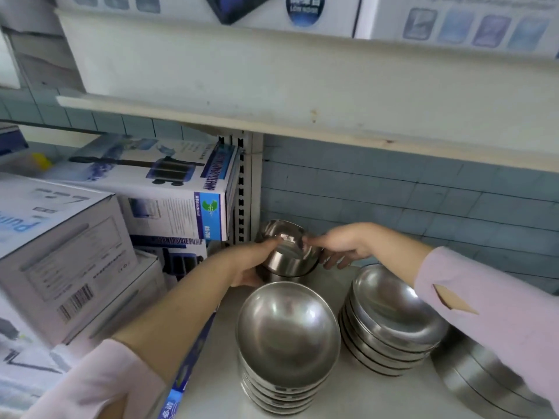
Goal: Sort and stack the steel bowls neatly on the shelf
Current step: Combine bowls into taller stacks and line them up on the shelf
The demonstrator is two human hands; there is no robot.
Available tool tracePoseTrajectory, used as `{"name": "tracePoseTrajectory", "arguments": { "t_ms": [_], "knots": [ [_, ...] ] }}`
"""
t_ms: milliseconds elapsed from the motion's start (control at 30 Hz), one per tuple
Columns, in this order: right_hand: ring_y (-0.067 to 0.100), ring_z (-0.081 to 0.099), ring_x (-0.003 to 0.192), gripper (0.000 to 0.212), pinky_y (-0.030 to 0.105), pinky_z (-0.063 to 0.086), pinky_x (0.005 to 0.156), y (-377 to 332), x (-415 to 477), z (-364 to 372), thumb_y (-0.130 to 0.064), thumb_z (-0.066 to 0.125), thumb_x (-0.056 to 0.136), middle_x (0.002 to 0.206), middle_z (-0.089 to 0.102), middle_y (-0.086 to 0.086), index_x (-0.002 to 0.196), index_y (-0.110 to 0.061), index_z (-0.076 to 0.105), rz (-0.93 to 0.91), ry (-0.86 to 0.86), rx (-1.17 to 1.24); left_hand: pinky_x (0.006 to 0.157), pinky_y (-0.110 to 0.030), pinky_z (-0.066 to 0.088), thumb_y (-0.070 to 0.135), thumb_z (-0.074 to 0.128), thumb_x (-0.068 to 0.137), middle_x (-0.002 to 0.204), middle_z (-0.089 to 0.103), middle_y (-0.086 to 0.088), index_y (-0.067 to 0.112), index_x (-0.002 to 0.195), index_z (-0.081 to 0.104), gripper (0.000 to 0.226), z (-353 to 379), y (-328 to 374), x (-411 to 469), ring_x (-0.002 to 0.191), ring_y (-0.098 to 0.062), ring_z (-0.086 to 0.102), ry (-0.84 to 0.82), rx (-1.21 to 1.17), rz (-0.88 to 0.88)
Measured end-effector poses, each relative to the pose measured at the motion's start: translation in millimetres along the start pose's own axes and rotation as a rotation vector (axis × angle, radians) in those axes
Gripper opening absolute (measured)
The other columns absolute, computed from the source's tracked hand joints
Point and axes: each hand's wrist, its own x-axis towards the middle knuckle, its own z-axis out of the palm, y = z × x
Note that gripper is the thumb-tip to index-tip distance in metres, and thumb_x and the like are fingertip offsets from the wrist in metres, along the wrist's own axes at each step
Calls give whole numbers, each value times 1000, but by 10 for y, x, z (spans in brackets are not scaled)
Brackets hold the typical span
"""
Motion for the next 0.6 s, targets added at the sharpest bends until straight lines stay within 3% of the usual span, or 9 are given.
{"name": "tracePoseTrajectory", "arguments": {
  "t_ms": [67,133,200,300,433,533,600],
  "knots": [
    [31,54,131,70,35,39,102,-12,5,12,-59,32,101,148,48,19,151,-11,34,8,-4,83,60,-22,58,45,48,98,98,65,-7,11,129,50,46,10,-3,-2,82,-18,64,-8,-46,26],
    [33,53,132,70,36,39,106,-12,-19,-5,-56,35,102,150,45,21,151,-7,33,-5,18,156,84,-31,57,43,51,97,104,65,-8,14,122,53,39,12,6,17,98,-22,63,-1,-73,56],
    [34,55,129,66,38,40,109,0,-108,-83,-54,41,101,145,50,22,144,-5,43,-51,48,218,92,-35,54,43,54,95,101,65,-6,15,109,55,32,7,47,0,99,-22,63,15,-112,88],
    [32,58,125,61,39,43,108,28,-378,-246,-51,55,96,136,59,21,136,-5,54,-142,106,304,85,-35,57,45,56,94,101,69,-10,15,106,59,32,41,142,-96,97,-23,66,22,-184,134],
    [30,50,132,60,43,41,112,142,-885,-331,-53,61,91,140,53,7,136,-15,52,-287,194,409,81,-41,57,45,54,94,110,61,-21,16,100,54,30,146,228,-324,103,-33,63,38,-392,175],
    [24,45,133,67,47,36,116,286,-1234,-315,-58,67,81,137,46,-7,132,-19,48,-401,271,469,75,-42,60,53,56,91,122,58,-23,16,120,54,48,216,303,-518,106,-36,63,2,-388,223],
    [20,56,123,73,50,41,112,410,-1416,-304,-59,74,65,128,59,0,120,-16,52,-507,308,493,74,-42,61,57,53,90,122,59,-25,11,120,54,55,292,358,-677,103,-37,66,-12,-342,242]
  ]
}}
